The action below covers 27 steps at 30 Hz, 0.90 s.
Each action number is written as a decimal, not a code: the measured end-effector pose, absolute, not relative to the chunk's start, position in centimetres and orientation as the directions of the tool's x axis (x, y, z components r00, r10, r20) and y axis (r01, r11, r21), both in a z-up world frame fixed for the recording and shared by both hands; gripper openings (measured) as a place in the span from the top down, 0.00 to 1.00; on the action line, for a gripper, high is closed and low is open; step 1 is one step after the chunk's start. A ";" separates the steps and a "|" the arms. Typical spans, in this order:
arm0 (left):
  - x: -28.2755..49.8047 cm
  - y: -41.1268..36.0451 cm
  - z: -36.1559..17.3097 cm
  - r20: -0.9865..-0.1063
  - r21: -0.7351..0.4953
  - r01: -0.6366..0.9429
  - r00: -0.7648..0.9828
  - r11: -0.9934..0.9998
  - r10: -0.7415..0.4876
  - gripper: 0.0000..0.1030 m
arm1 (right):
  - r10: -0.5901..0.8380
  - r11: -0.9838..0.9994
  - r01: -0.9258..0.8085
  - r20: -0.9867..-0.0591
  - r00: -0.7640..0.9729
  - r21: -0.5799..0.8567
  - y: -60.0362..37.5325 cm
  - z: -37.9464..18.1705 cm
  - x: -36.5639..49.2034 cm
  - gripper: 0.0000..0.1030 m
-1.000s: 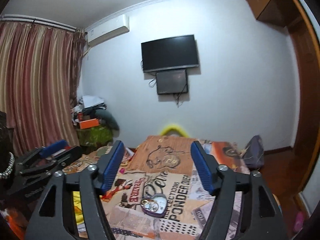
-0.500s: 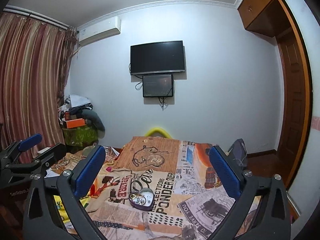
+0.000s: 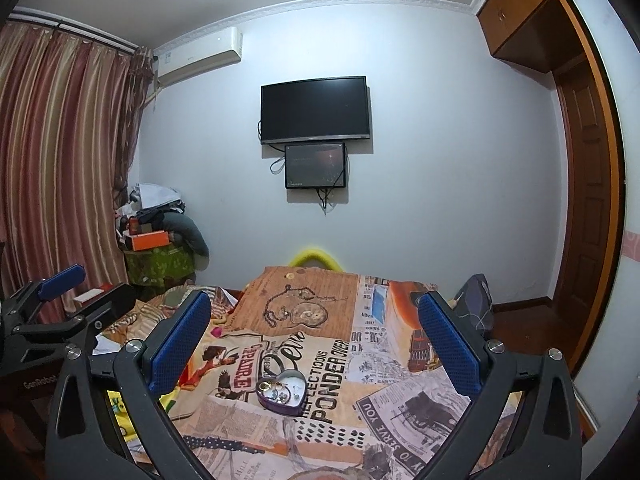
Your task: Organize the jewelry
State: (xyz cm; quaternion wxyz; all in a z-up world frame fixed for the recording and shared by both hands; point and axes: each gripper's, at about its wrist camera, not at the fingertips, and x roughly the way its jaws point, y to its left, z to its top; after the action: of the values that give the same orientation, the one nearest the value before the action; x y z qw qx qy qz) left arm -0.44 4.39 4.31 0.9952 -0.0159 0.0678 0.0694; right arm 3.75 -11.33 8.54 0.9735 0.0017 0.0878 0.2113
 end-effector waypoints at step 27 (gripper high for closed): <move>0.8 4.7 3.9 -0.173 -0.031 -0.155 0.974 0.988 0.147 0.00 | 0.421 0.905 -0.422 -0.234 0.877 0.047 -11.4 8.3 4.5 0.00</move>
State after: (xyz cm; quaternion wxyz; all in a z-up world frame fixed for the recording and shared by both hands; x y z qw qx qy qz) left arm 0.78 4.72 3.89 0.9932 -0.0220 0.0856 0.0759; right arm 4.48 -11.40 8.30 0.9686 -0.0028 0.1200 0.2176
